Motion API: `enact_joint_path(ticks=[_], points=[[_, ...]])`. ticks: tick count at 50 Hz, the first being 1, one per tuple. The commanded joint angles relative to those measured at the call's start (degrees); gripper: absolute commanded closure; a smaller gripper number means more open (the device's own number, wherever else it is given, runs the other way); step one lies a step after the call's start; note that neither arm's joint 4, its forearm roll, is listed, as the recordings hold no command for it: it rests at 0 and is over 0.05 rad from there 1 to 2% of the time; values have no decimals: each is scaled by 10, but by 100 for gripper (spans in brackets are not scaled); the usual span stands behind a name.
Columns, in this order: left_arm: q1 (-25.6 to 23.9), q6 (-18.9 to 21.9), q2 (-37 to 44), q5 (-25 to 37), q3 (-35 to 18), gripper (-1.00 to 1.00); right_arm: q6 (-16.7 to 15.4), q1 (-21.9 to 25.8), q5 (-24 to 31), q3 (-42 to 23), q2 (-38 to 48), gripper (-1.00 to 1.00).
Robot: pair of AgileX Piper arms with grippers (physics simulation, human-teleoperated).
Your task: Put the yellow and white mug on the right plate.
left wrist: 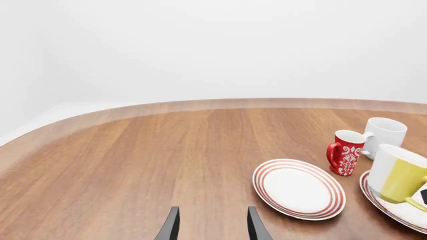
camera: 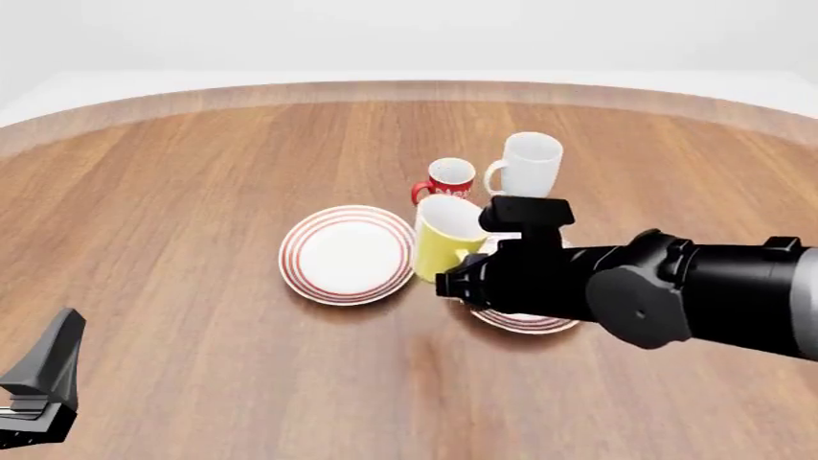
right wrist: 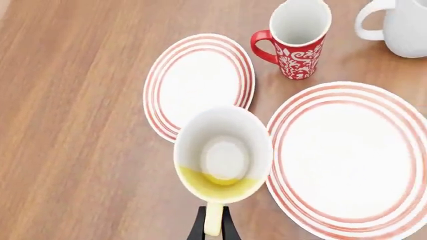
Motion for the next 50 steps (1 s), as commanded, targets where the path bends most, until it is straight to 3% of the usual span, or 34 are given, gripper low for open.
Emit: enact_joint_path(ticks=[1, 25, 50], points=[[0, 0, 0, 0, 0, -100, -21, -29, 13, -4, -17, 100], [0, 0, 0, 0, 0, -100, -50, -98, -34, 55, -15, 100], [0, 0, 0, 0, 0, -100, -125, -167, -55, 49, 26, 100]])
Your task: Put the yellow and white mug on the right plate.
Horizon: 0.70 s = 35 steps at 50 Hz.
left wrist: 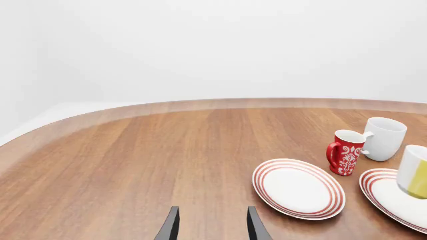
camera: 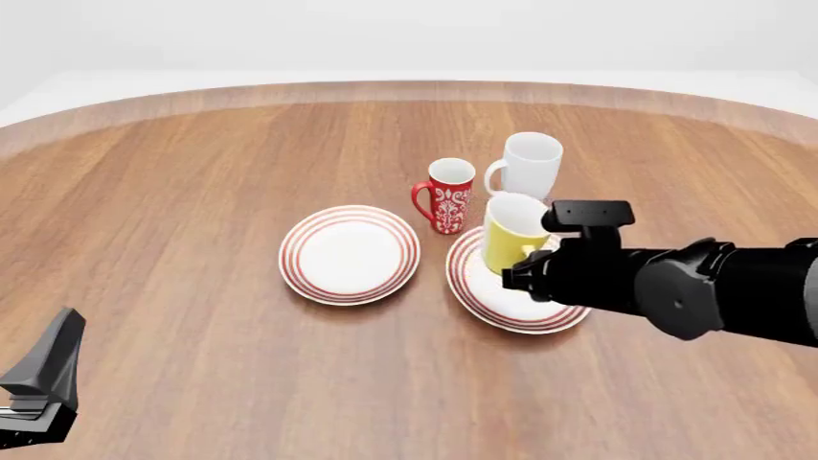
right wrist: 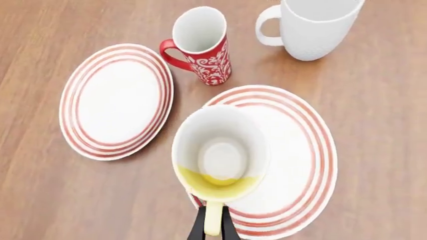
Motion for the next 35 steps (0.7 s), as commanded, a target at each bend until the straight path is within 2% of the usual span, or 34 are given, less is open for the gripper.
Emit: enact_joint_path(ticks=[1, 25, 35], points=[[0, 0, 0, 0, 0, -100, -28, -28, -9, -5, 18, 100], [0, 0, 0, 0, 0, -100, -31, -36, -66, 9, 75, 100], [0, 0, 0, 0, 0, -100, -32, -39, -72, 9, 81, 100]])
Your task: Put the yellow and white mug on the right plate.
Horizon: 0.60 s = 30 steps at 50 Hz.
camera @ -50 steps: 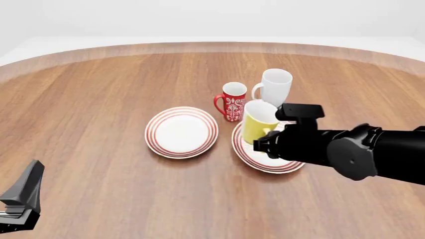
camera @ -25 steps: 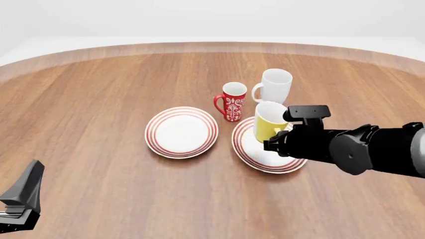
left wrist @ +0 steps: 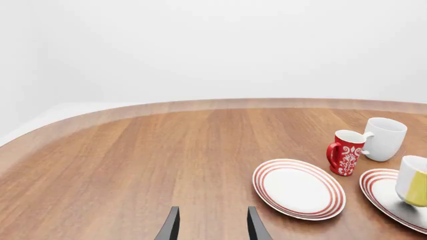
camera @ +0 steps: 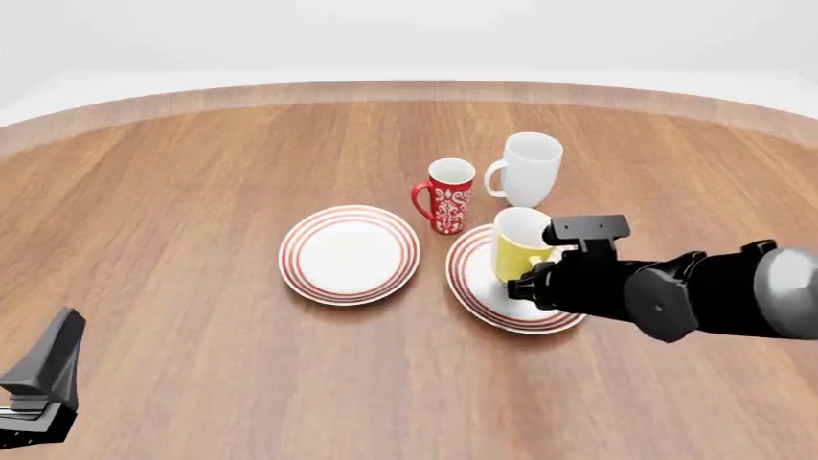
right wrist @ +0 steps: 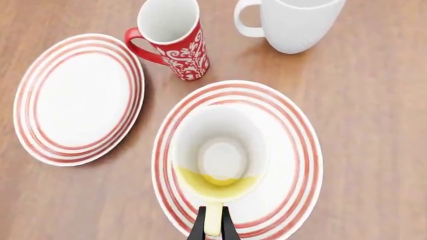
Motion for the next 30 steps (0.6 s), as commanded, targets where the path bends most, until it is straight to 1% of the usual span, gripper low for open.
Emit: enact_joint_path(ticks=[1, 2, 4, 9, 30], points=[[0, 0, 0, 0, 0, -100, 1, -5, -12, 0, 11, 100], [0, 0, 0, 0, 0, -100, -8, -15, -11, 4, 3, -100], [0, 0, 0, 0, 0, -100, -3, -10, -10, 4, 1, -100], [0, 0, 0, 0, 0, -100, -2, -10, -4, 9, -11, -100], [0, 0, 0, 0, 0, -100, 13, 2, 27, 62, -113, -100]])
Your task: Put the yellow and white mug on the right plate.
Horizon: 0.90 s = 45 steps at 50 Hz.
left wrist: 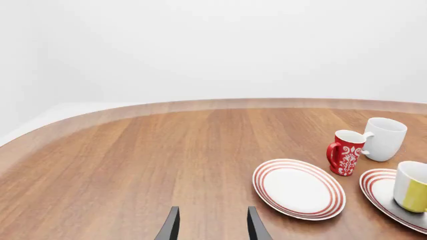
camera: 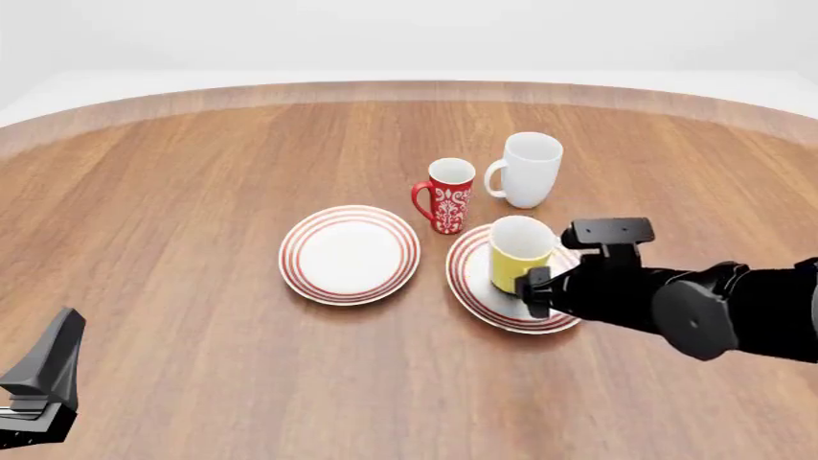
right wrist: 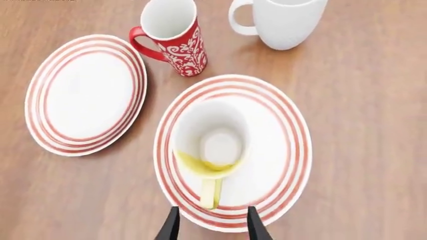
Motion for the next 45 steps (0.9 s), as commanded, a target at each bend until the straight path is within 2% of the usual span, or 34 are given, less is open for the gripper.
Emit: enact_joint_path(ticks=[1, 24, 33, 45], points=[[0, 0, 0, 0, 0, -100, 9, 6, 15, 24, -49, -100], [0, 0, 0, 0, 0, -100, 25, 34, 76, 47, -184, -100], [0, 0, 0, 0, 0, -100, 16, 33, 102, 55, -239, -100], [0, 0, 0, 0, 0, -100, -5, 65, 147, 25, -298, -100]])
